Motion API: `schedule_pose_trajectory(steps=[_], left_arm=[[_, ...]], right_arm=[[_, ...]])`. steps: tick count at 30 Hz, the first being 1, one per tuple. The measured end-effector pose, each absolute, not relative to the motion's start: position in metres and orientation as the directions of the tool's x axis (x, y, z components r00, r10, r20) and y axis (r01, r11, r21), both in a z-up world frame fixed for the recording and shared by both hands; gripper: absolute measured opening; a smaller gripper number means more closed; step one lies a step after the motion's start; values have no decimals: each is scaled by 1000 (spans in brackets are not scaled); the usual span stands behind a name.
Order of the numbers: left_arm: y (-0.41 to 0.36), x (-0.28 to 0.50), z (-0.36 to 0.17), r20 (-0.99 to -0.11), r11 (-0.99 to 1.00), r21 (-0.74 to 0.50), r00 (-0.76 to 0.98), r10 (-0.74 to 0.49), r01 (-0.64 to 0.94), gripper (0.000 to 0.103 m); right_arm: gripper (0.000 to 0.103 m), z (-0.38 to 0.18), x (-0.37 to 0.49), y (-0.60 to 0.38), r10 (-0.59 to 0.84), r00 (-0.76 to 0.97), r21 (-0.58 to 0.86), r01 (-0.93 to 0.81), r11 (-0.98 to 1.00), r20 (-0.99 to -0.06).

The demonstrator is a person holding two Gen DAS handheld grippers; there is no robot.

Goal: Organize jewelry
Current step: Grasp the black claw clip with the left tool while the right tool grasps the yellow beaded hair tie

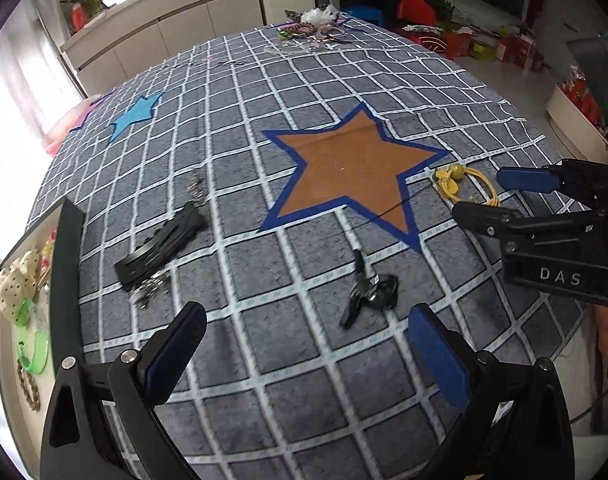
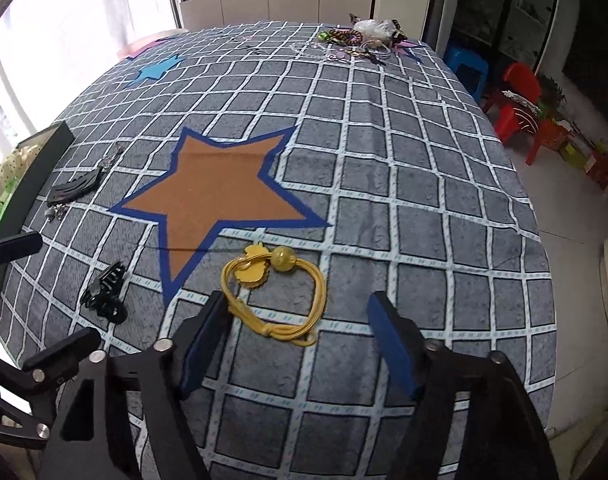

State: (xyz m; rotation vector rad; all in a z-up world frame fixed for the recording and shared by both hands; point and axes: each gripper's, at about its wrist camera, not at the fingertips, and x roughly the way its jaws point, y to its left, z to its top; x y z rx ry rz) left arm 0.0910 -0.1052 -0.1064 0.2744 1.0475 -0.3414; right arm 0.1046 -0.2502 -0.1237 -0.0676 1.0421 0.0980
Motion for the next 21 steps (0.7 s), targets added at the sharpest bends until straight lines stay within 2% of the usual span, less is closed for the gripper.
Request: schedule_pose_trajectory(steps=[2,4,7,9,11,15,19,21], left_arm=[[-111,94,-108,-881,911,58,450,-146,409,96],[-115,97,-111,-884,909,58,444,-146,413,96],[-120,98,-112,-884,903,46,438,-162,426,88],[-124,98,-111,-885,899,47,436,-164,435,87],[-126,98,-110,-885,894,36,429,-179,447,78],[-128,97,-108,-889,886,10,410,-205,464,66],[-130,94,-106,-888,877,-9,399,-228,481,36],[-132,93,-106,-889,874,-5,398,-227,486,36]], right_arm=[[59,-123,106,-254,48,500,-10,-112,994,-865],[55,-122,109,-257,49,498,-9,-113,994,-866],[54,-121,110,-258,53,495,-9,-122,992,-867],[54,-121,111,-258,55,494,-13,-133,991,-868],[54,-121,113,-258,59,491,-12,-141,990,-869],[52,-121,113,-258,61,489,-13,-146,989,-870],[37,-121,112,-254,69,490,-8,-154,988,-869],[27,-120,112,-251,73,489,-7,-161,987,-869]])
